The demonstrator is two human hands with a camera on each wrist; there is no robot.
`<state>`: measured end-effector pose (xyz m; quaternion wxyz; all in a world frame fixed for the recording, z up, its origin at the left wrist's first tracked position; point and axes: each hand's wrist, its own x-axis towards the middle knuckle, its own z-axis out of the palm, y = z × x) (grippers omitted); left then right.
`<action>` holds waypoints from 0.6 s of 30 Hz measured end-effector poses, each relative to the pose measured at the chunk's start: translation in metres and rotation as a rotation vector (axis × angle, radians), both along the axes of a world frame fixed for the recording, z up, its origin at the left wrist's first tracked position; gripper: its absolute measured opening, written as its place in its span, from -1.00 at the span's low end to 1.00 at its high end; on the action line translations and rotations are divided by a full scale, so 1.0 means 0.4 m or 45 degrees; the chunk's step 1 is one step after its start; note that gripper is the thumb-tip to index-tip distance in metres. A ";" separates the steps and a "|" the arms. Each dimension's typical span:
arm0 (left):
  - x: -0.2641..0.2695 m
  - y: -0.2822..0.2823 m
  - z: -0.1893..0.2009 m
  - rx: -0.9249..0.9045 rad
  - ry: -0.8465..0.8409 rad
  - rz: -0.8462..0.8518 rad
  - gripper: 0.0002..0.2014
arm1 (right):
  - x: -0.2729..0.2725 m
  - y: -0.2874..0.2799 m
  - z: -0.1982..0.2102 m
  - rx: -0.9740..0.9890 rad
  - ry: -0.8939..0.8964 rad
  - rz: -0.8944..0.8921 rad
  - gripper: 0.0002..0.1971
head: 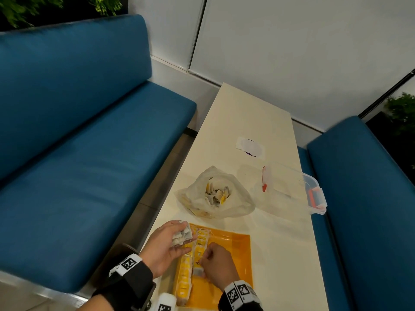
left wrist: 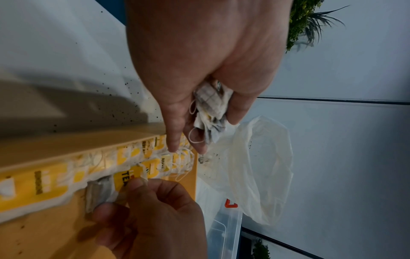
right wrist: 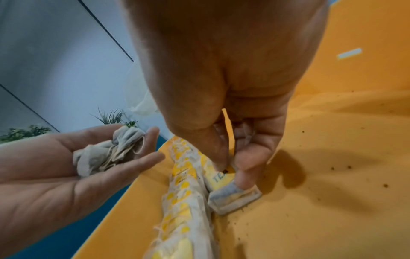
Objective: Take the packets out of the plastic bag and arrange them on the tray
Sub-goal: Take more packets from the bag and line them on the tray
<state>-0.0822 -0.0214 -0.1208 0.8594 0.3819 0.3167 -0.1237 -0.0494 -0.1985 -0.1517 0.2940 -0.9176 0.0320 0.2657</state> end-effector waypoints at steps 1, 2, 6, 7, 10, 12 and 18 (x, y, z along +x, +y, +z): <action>0.000 -0.001 -0.001 0.004 0.003 -0.003 -0.79 | -0.001 0.005 0.000 -0.017 -0.028 0.012 -0.82; 0.000 -0.001 -0.003 0.005 0.005 -0.005 -0.78 | -0.003 0.010 0.003 -0.033 -0.045 0.020 -0.82; 0.001 -0.002 -0.004 0.004 0.007 -0.015 -0.81 | -0.001 0.022 0.014 -0.088 -0.111 0.035 -0.82; 0.001 -0.002 -0.003 0.005 0.005 -0.019 -0.82 | 0.001 0.024 0.016 -0.089 -0.128 0.032 -0.81; 0.001 -0.001 0.003 0.011 0.011 -0.027 -0.80 | 0.009 0.033 0.020 -0.121 -0.166 0.031 -0.76; 0.002 -0.002 0.002 0.002 0.016 -0.017 -0.75 | 0.012 0.037 0.022 -0.114 -0.162 0.031 -0.76; -0.002 0.002 0.024 -0.138 0.080 0.037 -0.58 | 0.009 0.029 0.076 -0.146 -0.256 0.111 -0.80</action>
